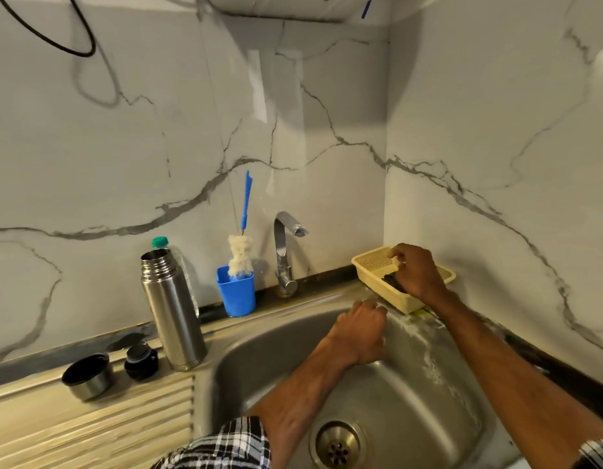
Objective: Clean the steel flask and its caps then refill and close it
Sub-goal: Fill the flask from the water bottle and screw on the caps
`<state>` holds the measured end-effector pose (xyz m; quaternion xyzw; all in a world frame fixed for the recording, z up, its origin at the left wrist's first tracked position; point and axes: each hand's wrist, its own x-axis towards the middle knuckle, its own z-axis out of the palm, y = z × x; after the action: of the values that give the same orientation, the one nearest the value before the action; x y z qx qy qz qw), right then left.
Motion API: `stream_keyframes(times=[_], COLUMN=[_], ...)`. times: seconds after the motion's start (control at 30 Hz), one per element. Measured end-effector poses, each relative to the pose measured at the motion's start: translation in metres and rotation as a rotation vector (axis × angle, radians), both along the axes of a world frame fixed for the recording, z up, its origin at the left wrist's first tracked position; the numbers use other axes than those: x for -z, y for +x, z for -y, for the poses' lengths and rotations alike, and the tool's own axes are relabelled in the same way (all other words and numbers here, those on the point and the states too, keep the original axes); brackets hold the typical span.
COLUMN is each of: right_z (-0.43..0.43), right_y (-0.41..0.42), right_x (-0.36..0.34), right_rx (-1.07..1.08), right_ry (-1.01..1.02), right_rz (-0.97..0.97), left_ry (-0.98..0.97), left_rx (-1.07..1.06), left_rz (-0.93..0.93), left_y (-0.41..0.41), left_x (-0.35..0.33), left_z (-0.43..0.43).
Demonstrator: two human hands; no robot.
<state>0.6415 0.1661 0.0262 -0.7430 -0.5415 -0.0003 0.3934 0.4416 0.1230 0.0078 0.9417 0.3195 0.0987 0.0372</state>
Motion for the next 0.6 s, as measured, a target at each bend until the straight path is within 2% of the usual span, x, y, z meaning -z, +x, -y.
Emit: stream_keyframes(times=[0.2,0.43,0.6], right_z=[0.060,0.078,0.052], right_y=[-0.120,-0.265,-0.353], right_x=[-0.006,-0.016,-0.023], right_rx=[-0.236,-0.506,-0.531], right_ry=[0.151,0.102,0.008], right_rz=[-0.014,-0.104,-0.248], left_ry=[-0.013,-0.010,-0.001], left_rx=[-0.157,-0.476,-0.684], left_rz=[0.072,0.203,0.405], left_y=[-0.083,-0.240,-0.337], left_x=[-0.019,-0.027,-0.017], left_z=[0.030,0.055,0.067])
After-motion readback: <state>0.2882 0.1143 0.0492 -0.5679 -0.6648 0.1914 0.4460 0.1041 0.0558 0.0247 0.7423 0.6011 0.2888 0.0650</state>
